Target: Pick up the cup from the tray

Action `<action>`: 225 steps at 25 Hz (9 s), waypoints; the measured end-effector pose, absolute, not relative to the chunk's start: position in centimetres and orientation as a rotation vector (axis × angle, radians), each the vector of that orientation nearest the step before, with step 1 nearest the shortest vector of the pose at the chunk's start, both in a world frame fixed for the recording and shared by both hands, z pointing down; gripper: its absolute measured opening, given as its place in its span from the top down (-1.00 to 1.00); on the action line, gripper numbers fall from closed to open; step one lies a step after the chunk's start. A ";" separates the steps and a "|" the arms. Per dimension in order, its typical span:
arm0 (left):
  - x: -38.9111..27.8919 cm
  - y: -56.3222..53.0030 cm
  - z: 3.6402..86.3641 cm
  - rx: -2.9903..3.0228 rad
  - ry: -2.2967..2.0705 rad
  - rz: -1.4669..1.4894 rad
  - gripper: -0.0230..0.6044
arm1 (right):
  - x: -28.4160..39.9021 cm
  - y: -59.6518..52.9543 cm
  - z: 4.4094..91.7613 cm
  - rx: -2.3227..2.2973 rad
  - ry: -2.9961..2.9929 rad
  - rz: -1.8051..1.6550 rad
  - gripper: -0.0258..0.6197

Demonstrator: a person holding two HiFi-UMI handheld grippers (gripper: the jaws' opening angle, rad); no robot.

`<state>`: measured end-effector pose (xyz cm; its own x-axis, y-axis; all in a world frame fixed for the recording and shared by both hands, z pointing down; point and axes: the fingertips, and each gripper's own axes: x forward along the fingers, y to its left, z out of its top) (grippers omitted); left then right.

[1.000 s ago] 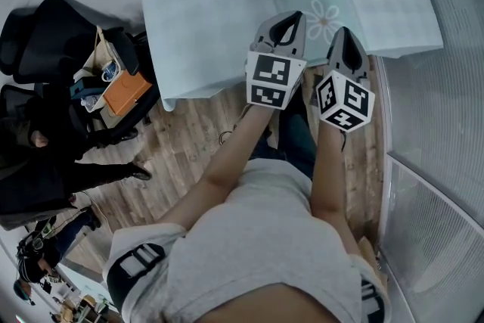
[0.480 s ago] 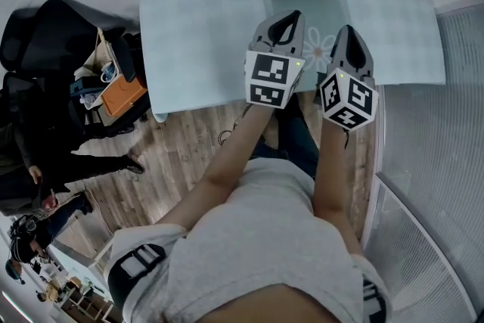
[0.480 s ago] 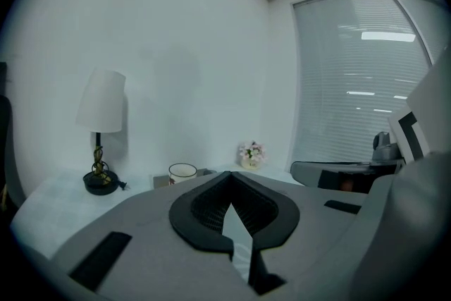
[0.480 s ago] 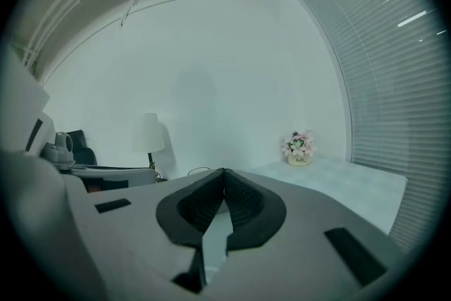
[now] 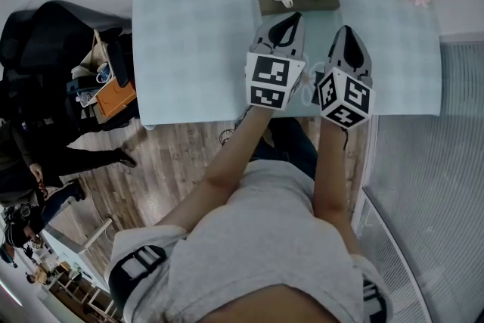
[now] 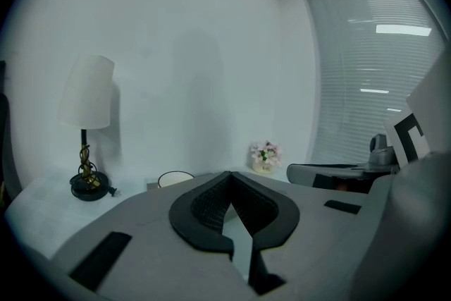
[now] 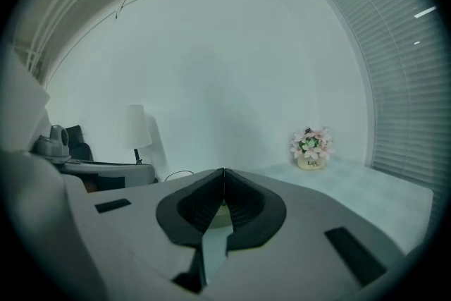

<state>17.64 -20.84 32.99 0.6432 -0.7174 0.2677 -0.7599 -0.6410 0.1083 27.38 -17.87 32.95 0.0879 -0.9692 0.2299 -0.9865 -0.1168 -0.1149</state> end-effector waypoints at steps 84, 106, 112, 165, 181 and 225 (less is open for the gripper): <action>20.6 -21.2 39.6 2.664 -0.952 0.427 0.91 | 29.9 -24.3 43.7 2.194 -1.842 0.557 0.80; 21.4 -17.7 43.2 2.635 -0.869 0.516 0.91 | 29.7 -19.8 49.8 2.142 -1.763 0.713 0.80; 21.3 -17.7 43.9 2.623 -0.870 0.530 0.91 | 29.4 -19.6 50.4 2.130 -1.752 0.717 0.80; 13.3 -28.2 39.1 2.583 -1.256 0.316 0.27 | 25.9 -19.7 45.2 2.140 -1.861 0.597 0.52; 13.2 -32.0 44.2 2.824 -0.932 0.544 -0.13 | 25.0 -21.5 44.1 2.140 -1.896 0.577 0.52; 16.0 -33.5 43.4 3.010 -0.634 0.315 -0.21 | 20.0 -24.9 45.0 1.975 -1.982 0.590 0.45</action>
<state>16.05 -33.54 43.44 0.8952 -0.3939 0.2085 -0.4039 -0.9148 0.0061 20.04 -24.95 45.05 -0.0253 -0.8813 0.4719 -0.9959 -0.0186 -0.0882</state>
